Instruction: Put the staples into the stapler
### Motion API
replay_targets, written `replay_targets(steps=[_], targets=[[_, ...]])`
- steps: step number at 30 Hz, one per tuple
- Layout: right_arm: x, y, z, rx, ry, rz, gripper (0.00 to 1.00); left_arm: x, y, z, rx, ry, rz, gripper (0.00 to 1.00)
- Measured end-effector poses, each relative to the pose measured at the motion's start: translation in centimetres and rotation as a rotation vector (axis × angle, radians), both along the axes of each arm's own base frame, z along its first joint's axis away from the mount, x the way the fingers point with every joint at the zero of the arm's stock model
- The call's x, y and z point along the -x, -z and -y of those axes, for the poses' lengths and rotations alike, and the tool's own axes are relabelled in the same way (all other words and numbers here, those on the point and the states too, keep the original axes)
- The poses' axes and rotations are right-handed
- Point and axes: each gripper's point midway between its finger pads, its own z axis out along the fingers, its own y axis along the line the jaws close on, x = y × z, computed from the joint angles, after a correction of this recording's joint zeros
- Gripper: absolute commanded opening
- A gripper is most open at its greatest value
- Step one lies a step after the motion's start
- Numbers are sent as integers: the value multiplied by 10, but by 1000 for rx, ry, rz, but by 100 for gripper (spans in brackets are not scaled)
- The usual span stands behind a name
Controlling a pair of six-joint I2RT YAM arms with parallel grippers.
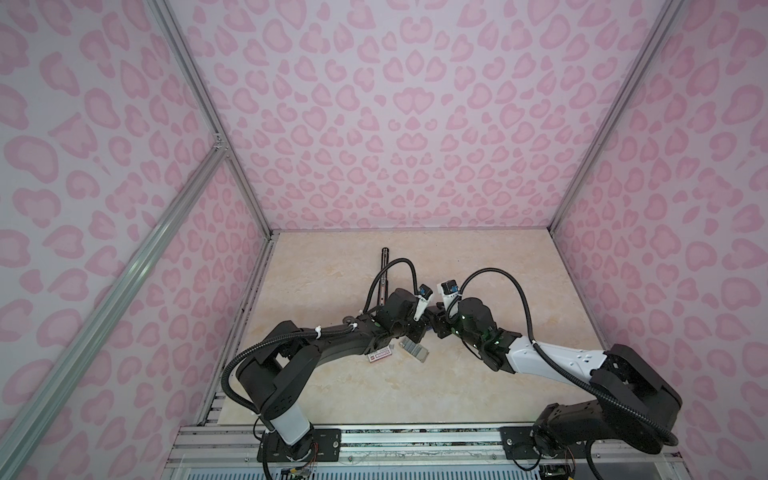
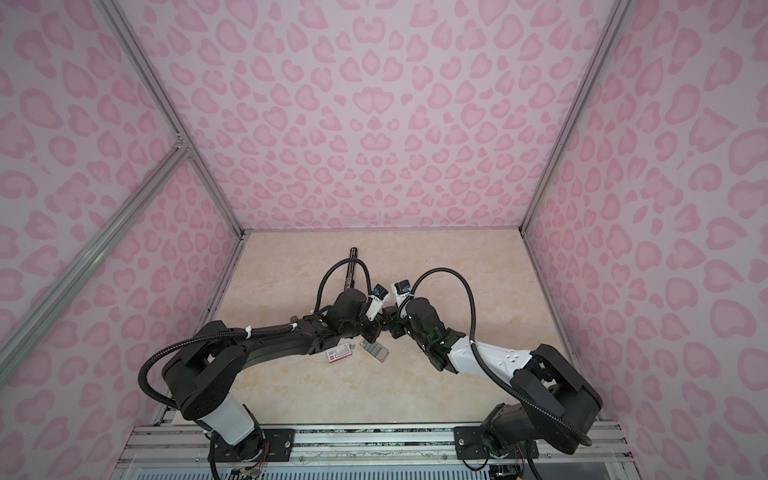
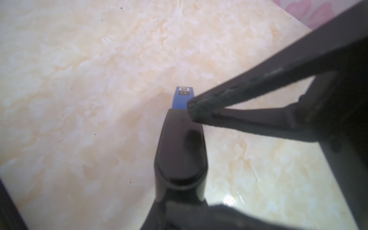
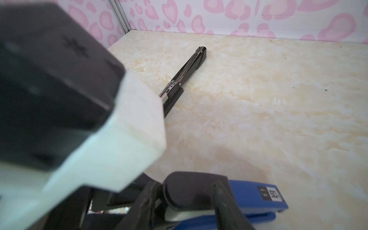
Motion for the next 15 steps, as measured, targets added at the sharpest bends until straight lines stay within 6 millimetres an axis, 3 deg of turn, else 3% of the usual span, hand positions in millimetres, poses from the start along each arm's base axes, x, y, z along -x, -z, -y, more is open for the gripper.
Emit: replay_targets(steps=[9, 15], targets=[[5, 16, 60, 13, 151, -49, 49, -35, 25, 1, -68, -99, 79, 13], [13, 29, 86, 12, 224, -83, 49, -54, 39, 2, -123, -147, 109, 28]])
